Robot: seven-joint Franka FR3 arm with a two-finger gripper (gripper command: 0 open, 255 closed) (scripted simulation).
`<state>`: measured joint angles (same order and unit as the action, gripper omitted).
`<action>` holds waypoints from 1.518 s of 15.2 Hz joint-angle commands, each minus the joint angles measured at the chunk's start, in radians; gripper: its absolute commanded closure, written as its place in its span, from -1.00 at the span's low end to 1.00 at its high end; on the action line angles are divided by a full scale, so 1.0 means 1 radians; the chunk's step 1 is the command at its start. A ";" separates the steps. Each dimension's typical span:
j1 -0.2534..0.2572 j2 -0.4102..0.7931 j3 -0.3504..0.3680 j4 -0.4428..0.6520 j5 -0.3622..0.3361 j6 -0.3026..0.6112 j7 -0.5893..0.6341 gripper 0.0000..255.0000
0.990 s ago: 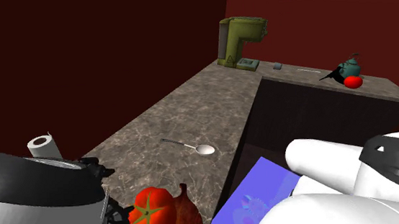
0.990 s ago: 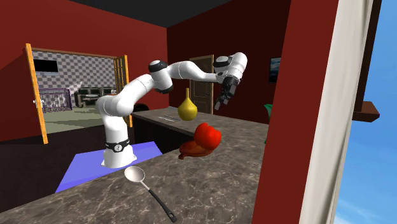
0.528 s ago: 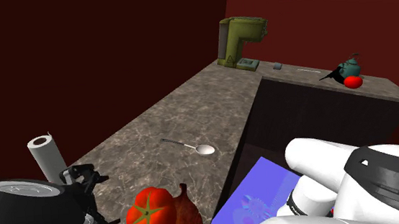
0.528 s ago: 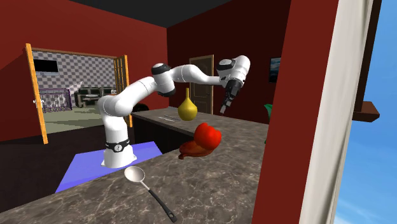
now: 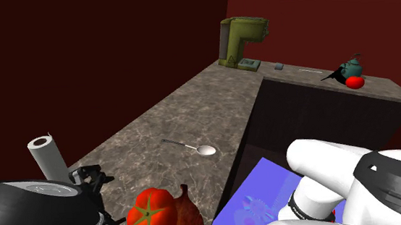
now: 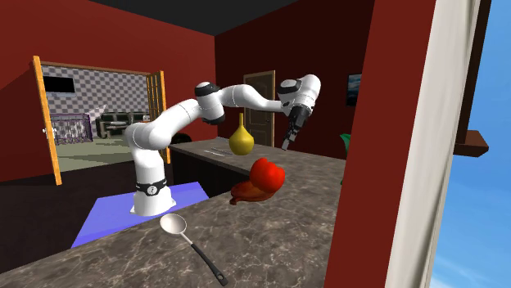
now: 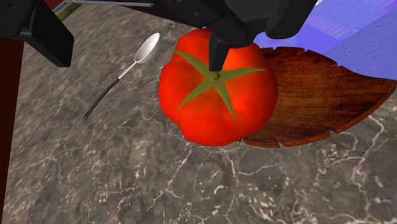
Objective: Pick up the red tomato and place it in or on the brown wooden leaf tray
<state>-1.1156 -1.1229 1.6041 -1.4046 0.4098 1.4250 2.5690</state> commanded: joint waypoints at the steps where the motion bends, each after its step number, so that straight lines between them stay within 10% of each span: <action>1: 0.000 0.000 0.000 0.000 0.000 0.000 0.000 -1.00; 2: 0.000 0.000 0.000 0.000 0.000 0.000 0.000 -1.00; 3: 0.000 0.000 0.000 0.000 0.000 0.000 0.000 1.00; 12: 0.000 0.000 0.000 0.000 0.000 0.000 0.000 1.00; 13: 0.000 0.000 0.000 0.000 0.000 0.000 0.000 -1.00; 20: -0.063 -0.125 0.143 0.206 -0.038 -0.118 -0.018 -1.00; 23: -0.031 -0.128 0.138 0.127 -0.035 -0.069 -0.029 -1.00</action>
<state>-1.1542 -1.2473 1.7408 -1.2602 0.3745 1.3445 2.5430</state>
